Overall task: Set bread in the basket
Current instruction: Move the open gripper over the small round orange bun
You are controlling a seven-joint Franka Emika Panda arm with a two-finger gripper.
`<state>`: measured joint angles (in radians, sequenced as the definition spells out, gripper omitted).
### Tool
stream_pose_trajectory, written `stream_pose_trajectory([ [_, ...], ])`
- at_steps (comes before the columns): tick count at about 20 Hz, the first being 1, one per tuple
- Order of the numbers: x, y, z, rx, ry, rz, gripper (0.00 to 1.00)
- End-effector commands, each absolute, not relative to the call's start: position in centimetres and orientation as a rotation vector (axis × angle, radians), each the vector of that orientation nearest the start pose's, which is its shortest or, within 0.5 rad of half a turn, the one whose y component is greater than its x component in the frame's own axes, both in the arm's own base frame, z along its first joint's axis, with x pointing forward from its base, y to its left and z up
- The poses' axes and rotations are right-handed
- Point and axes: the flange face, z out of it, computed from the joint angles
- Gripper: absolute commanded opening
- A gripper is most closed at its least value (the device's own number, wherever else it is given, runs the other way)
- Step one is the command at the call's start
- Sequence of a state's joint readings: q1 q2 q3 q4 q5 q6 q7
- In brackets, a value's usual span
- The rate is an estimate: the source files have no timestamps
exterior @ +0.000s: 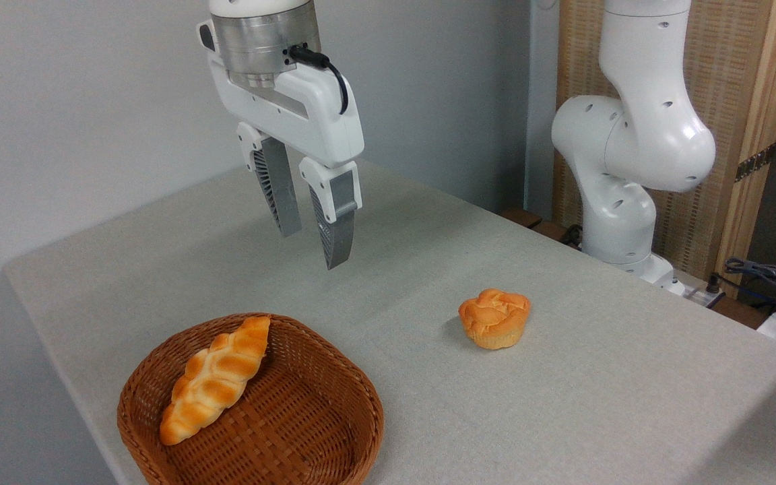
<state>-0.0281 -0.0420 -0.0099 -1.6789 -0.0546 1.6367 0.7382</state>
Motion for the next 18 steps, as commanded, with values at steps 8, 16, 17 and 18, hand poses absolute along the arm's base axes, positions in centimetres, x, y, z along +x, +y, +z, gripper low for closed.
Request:
stream_pose_trajectory([
  [8,54.3,-2.5,60.5,-2.98,1.211,-0.027,1.0],
  [16,51.7,-2.4,59.2,-2.983,1.218,0.02,1.0],
  [17,50.9,-2.4,58.8,-2.981,1.219,0.023,1.0],
  [18,50.1,-2.4,58.6,-2.981,1.218,0.026,1.0],
])
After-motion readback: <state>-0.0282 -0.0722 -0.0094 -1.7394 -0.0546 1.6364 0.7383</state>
